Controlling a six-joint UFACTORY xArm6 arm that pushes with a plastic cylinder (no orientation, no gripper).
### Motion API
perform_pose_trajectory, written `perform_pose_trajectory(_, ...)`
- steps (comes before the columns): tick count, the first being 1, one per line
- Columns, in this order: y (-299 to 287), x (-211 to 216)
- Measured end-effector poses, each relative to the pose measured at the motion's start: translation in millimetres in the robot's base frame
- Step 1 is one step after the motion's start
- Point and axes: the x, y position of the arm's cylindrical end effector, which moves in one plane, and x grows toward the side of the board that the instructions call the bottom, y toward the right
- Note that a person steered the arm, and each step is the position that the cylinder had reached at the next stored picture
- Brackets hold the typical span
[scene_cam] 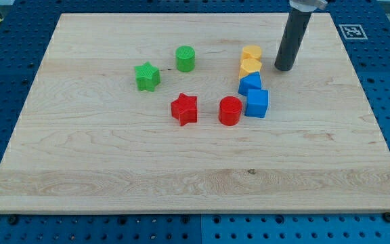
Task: Separate the yellow blocks
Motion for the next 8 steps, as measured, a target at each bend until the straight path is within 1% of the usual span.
perform_pose_trajectory(5,-36,1)
perform_pose_trajectory(6,-34,17)
perform_pose_trajectory(7,-12,39)
perform_pose_trajectory(8,36,40)
